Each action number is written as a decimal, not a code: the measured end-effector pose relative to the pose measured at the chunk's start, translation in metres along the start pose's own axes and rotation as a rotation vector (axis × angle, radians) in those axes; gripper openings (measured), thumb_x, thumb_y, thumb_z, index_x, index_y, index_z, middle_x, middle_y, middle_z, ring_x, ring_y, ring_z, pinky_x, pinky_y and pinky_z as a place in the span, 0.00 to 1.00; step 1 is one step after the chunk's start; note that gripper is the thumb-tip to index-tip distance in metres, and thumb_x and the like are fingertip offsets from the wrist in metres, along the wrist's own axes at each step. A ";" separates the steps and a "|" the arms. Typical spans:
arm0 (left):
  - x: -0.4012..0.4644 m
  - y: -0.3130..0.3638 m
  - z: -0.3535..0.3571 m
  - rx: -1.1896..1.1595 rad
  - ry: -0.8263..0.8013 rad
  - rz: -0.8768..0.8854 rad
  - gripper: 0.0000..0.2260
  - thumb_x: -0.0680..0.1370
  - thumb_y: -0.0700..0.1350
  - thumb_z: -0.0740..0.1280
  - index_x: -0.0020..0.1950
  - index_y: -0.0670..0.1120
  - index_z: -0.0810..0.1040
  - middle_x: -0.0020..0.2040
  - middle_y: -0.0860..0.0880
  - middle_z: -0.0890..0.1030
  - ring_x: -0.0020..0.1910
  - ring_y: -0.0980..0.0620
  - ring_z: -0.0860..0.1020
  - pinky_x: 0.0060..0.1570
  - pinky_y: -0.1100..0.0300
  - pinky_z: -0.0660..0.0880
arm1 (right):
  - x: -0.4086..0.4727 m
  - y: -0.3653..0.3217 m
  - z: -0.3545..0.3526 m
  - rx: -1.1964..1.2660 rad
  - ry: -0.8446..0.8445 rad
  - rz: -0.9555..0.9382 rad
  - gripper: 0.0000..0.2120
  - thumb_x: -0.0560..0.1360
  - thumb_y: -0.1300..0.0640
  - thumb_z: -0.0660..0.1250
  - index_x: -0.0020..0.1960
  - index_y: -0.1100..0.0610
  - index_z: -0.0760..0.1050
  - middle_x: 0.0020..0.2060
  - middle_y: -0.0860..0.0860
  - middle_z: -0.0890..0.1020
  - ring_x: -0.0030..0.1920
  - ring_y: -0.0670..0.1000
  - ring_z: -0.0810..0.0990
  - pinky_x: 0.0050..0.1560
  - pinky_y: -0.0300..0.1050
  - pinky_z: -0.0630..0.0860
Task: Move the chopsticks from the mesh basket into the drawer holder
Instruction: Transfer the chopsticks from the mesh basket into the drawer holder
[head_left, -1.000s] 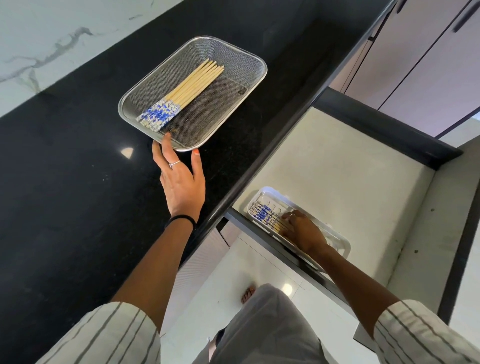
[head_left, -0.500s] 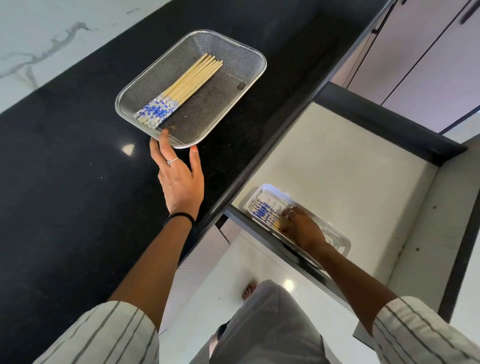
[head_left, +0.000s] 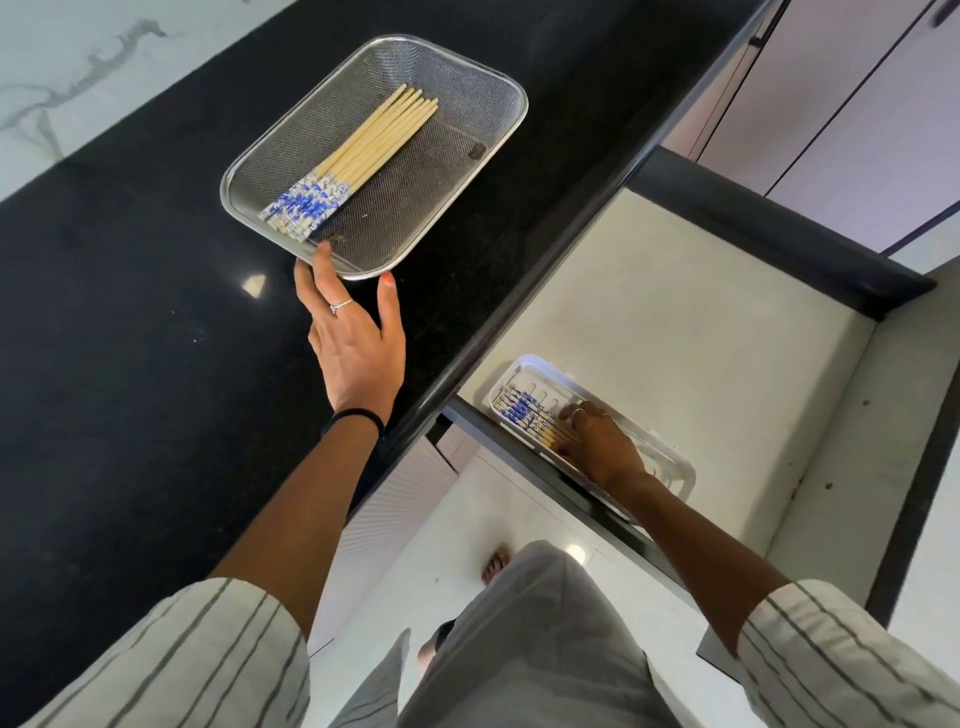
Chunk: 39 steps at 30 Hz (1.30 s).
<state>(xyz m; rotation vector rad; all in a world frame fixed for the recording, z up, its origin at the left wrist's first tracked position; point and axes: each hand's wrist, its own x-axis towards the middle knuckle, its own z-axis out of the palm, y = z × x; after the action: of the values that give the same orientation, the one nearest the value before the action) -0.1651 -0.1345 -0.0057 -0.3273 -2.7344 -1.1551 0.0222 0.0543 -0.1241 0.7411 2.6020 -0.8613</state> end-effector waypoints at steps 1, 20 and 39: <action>0.000 0.000 0.000 0.001 0.000 0.000 0.29 0.82 0.58 0.57 0.78 0.46 0.52 0.77 0.43 0.55 0.63 0.43 0.73 0.67 0.40 0.66 | 0.000 0.001 -0.001 -0.005 -0.005 -0.004 0.23 0.74 0.53 0.68 0.67 0.55 0.70 0.65 0.56 0.74 0.63 0.57 0.75 0.62 0.52 0.74; 0.000 0.002 0.001 0.015 0.006 -0.025 0.30 0.82 0.60 0.56 0.78 0.47 0.52 0.77 0.42 0.55 0.62 0.41 0.73 0.67 0.40 0.66 | -0.002 0.014 0.007 0.075 0.039 0.013 0.14 0.76 0.64 0.60 0.61 0.59 0.75 0.58 0.59 0.76 0.58 0.60 0.75 0.59 0.54 0.74; 0.000 0.002 0.002 0.030 0.017 -0.015 0.30 0.82 0.59 0.57 0.78 0.46 0.52 0.76 0.42 0.56 0.62 0.41 0.74 0.65 0.40 0.67 | -0.006 0.006 0.005 0.121 0.087 0.064 0.13 0.79 0.60 0.57 0.61 0.53 0.74 0.55 0.52 0.79 0.58 0.55 0.78 0.59 0.46 0.75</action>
<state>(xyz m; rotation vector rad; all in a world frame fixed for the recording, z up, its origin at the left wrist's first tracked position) -0.1645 -0.1318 -0.0056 -0.2931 -2.7412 -1.1148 0.0309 0.0529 -0.1279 0.9089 2.6035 -0.9946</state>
